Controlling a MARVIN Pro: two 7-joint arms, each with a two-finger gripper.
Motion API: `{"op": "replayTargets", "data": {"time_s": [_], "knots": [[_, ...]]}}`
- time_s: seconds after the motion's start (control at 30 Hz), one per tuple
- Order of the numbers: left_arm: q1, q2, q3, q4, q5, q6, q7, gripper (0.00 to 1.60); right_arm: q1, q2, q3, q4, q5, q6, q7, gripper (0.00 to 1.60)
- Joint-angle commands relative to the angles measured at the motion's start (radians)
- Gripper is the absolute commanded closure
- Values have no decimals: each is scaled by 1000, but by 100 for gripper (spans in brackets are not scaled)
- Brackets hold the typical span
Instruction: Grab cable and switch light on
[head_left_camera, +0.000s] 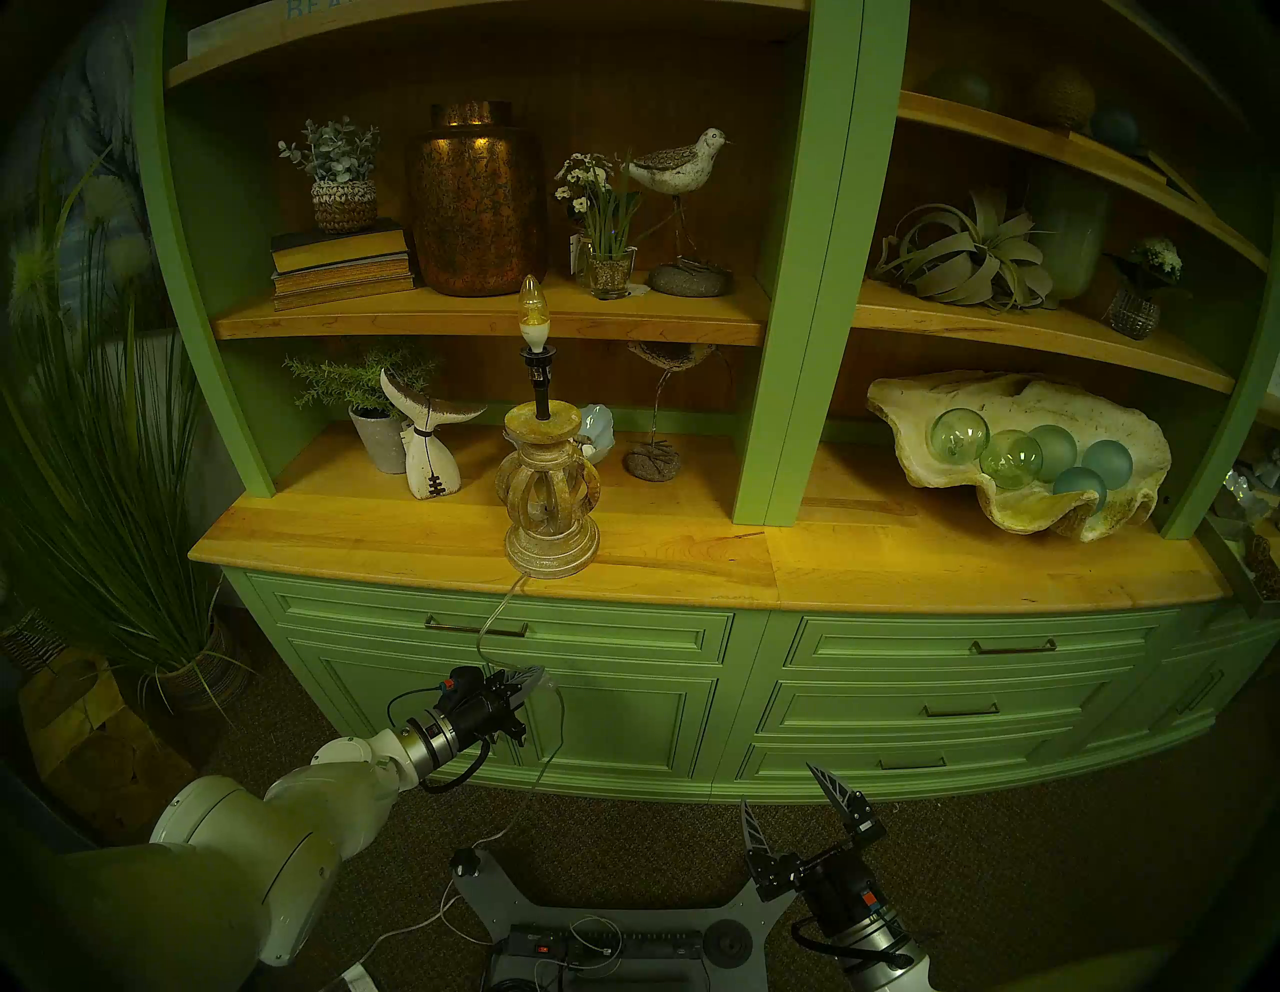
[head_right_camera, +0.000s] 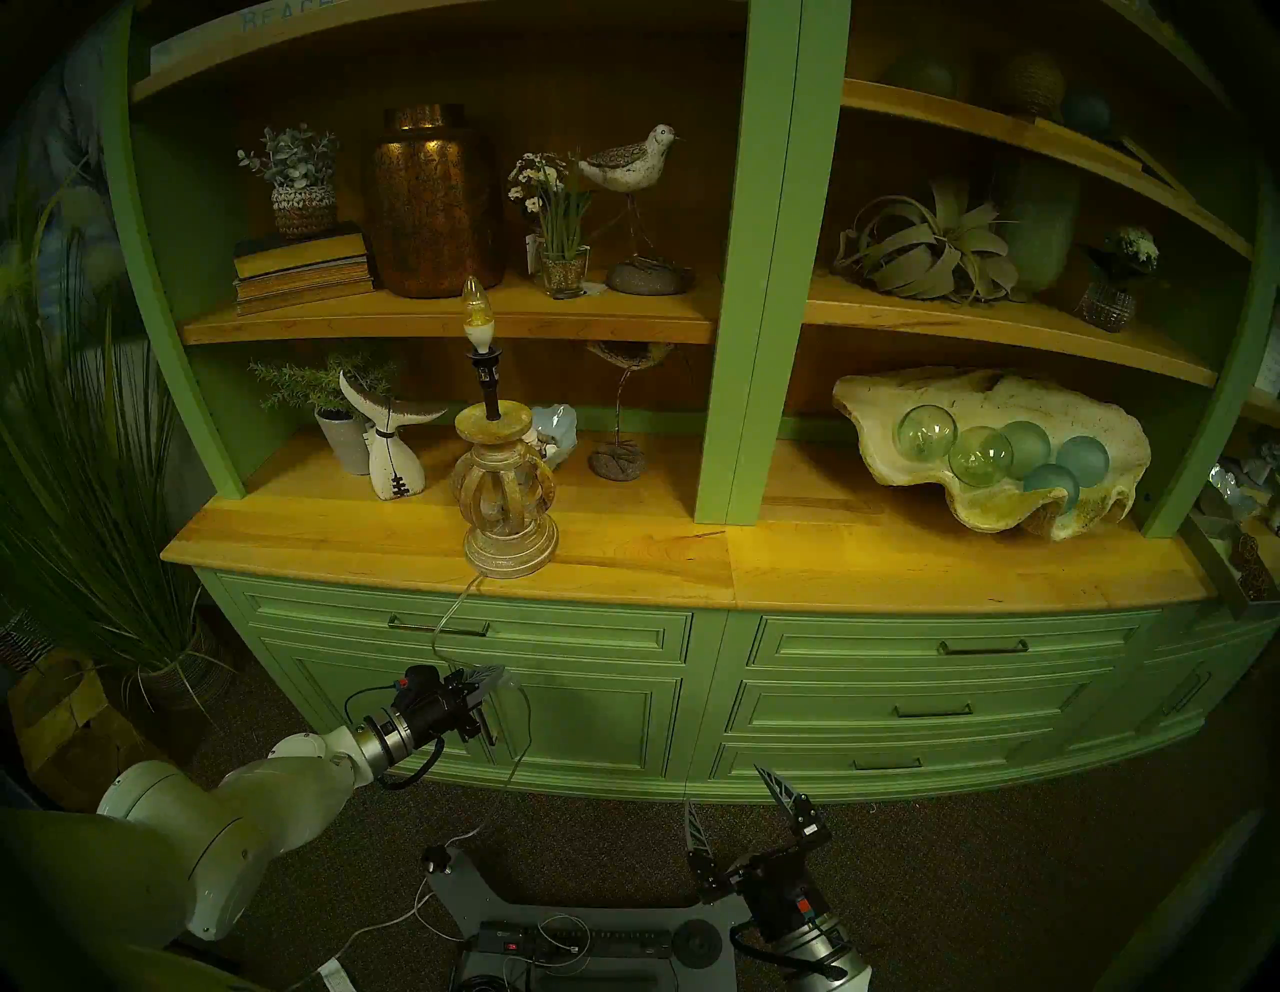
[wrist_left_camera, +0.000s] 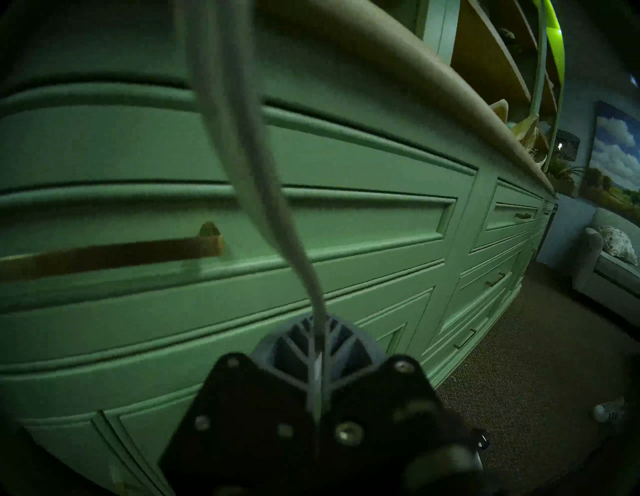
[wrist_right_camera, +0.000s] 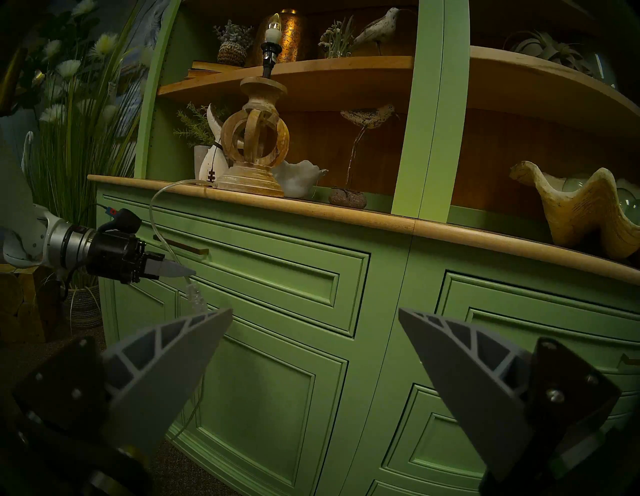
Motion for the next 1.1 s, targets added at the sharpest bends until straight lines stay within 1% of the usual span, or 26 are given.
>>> {"op": "replayTargets", "data": {"time_s": [0.0, 0.1, 0.23, 0.4, 0.53, 0.57, 0.6, 0.63, 0.7, 0.83, 0.87, 0.97, 1.0, 1.07], "knots": [[-9, 3, -21, -47, -30, -75, -104, 160, -1, 0, 1, -32, 2, -7, 0, 0], [9, 21, -22, -84, -34, -99, -114, 160, -2, 0, 1, -32, 2, -6, -1, 0], [37, 51, -5, -152, -30, -114, -78, 160, -1, 0, 1, -32, 2, -7, -1, 0], [75, 75, 18, -216, -37, -108, -55, 160, -1, 0, 1, -32, 2, -6, -1, 0], [111, 92, 41, -274, -49, -98, -52, 160, -1, 0, 1, -32, 2, -7, -1, 0], [125, 103, 43, -303, -52, -90, -62, 160, -1, 0, 1, -32, 2, -7, -1, 0], [123, 105, 58, -297, -52, -100, -44, 160, -1, 0, 1, -32, 2, -7, -1, 0], [123, 105, 58, -297, -52, -100, -44, 160, -1, 0, 1, -32, 2, -7, -1, 0], [145, 129, 62, -346, -57, -106, -56, 160, 0, 0, 1, -30, 2, -7, 0, 0], [154, 151, 70, -378, -57, -119, -52, 160, 1, 0, 1, -29, 2, -7, 0, 0], [163, 164, 70, -403, -60, -118, -56, 160, 1, 0, 1, -29, 2, -7, 0, 0], [179, 193, 76, -446, -60, -122, -40, 160, 1, 0, 1, -28, 2, -8, 0, 0], [177, 197, 79, -443, -61, -127, -34, 160, 1, 0, 1, -28, 2, -8, 0, 0], [194, 216, 78, -480, -66, -124, -28, 160, 1, 0, 1, -27, 2, -8, 0, 0]]}}
